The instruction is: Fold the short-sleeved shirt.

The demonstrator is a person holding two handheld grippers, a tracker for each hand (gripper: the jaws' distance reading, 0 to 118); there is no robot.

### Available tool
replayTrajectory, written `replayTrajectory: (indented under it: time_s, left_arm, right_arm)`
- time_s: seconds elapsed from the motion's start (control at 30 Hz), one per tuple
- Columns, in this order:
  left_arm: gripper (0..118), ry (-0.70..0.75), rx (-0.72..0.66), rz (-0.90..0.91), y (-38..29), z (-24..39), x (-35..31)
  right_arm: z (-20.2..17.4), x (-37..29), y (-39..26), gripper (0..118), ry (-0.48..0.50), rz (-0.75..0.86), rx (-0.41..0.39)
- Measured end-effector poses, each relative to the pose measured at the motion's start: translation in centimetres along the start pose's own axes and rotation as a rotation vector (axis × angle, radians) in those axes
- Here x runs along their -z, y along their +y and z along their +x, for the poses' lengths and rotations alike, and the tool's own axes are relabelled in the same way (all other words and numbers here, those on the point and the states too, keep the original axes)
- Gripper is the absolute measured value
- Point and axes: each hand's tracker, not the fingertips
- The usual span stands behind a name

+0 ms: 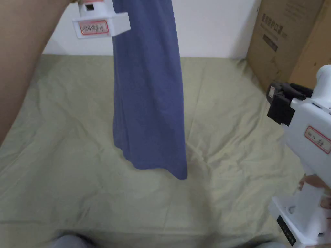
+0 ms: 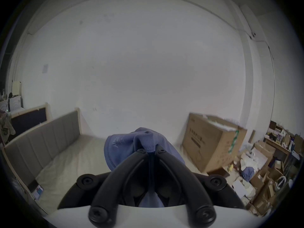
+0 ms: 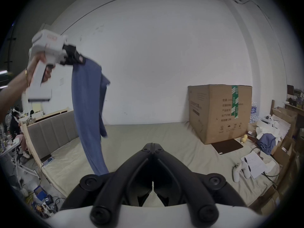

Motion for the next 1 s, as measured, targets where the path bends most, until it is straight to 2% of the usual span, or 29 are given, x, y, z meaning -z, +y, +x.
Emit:
replayTrajectory:
  time_s: [0.2, 0.33, 0.47, 0.57, 0.6, 0.63, 0.7, 0.8, 0.87, 0.93, 1.0]
  left_arm:
    - [4, 0.013, 0.085, -0.304, -14.4, 2.0, 8.1]
    - [4, 0.016, 0.142, -0.572, -25.9, 2.4, 11.7]
    - [4, 0.042, 0.175, -0.776, -36.0, 2.7, 12.4]
    - [8, 0.065, 0.213, -0.871, -40.9, 2.8, 12.0]
    - [14, 0.073, 0.224, -0.886, -41.9, 2.8, 11.8]
    - [28, 0.067, 0.220, -0.881, -42.5, 2.7, 11.6]
    - [31, 0.051, 0.203, -0.861, -42.5, 1.9, 12.4]
    - [54, -0.046, 0.092, -0.843, -39.5, 0.4, 12.1]
    - [87, -0.069, -0.014, -0.776, -36.6, -1.0, 11.6]
    - [108, -0.047, -0.095, -0.627, -33.5, -1.9, 9.8]
    - [109, 0.005, -0.135, -0.486, -30.6, -2.8, 7.7]
  right_arm:
    - [1.2, 0.2, -1.2, 0, -0.033, -0.039, 0.010]
    - [1.1, 0.9, -2.1, 0, -0.050, -0.074, 0.016]
    - [0.8, 2.1, -2.9, 0, -0.059, -0.109, 0.018]
    - [0.8, 3.2, -3.5, 0, -0.064, -0.138, 0.021]
    - [0.8, 3.5, -3.7, 0, -0.063, -0.147, 0.024]
    - [0.7, 3.8, -3.9, 0, -0.064, -0.155, 0.026]
    - [0.7, 4.3, -4.1, 0, -0.063, -0.169, 0.027]
    - [0.5, 5.0, -4.4, 0, -0.054, -0.177, 0.026]
    - [0.1, 5.6, -4.5, 0, -0.040, -0.181, 0.021]
    - [-0.4, 5.8, -4.6, 0, -0.031, -0.178, 0.014]
    - [-0.9, 5.9, -4.7, 0, -0.021, -0.165, 0.010]
